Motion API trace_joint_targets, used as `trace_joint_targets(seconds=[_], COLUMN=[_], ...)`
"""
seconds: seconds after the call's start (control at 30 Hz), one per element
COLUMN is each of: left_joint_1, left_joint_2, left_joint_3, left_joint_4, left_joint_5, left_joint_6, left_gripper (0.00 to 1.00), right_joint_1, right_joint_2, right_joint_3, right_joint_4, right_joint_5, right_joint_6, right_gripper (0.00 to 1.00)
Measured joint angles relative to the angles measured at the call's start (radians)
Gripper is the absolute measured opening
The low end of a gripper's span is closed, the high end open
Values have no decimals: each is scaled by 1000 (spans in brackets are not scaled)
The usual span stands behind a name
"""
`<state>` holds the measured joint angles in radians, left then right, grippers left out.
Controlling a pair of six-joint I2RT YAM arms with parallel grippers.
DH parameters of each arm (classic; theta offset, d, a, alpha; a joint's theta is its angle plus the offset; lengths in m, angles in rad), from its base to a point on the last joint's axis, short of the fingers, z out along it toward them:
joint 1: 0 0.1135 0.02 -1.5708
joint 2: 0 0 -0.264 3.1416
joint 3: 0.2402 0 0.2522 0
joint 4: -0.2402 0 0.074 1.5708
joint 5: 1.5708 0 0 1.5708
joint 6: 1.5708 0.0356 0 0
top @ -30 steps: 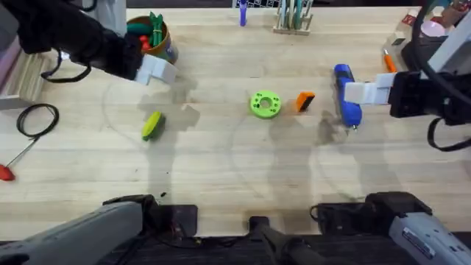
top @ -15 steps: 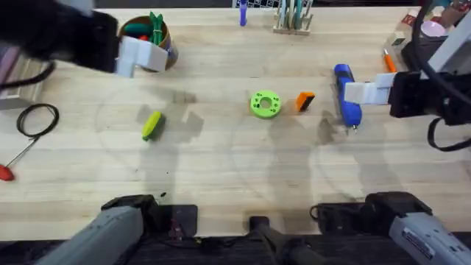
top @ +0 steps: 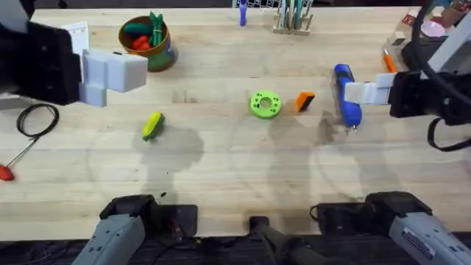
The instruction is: Pick up the gripper from the table and insert it into the empty holder that is missing its gripper. Then pick up a screw, insert it into the mounting hole, and use the screwdriver to tighten it. Finally, clean up the table by picking up the vegetable and placing it into the bucket.
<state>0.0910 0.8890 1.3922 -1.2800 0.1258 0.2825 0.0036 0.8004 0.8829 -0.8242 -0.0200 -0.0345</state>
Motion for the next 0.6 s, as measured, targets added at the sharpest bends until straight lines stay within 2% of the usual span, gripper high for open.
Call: trace_joint_targets(seconds=[0.1,0.23,0.43,0.6], left_joint_1=[0,0,0,0], left_joint_2=[-18,-69,-163,-305], left_joint_3=[-6,-88,-360,-596], left_joint_4=[12,151,499,719], left_joint_5=[1,16,73,146], left_joint_6=[0,-1,-4,-4], left_gripper=[986,986,986,985], right_joint_1=[0,0,0,0], right_joint_2=[0,0,0,0], right_joint_3=[0,0,0,0], right_joint_4=[0,0,0,0], right_joint_5=[0,0,0,0], right_joint_6=[0,0,0,0], right_gripper=[993,994,993,992])
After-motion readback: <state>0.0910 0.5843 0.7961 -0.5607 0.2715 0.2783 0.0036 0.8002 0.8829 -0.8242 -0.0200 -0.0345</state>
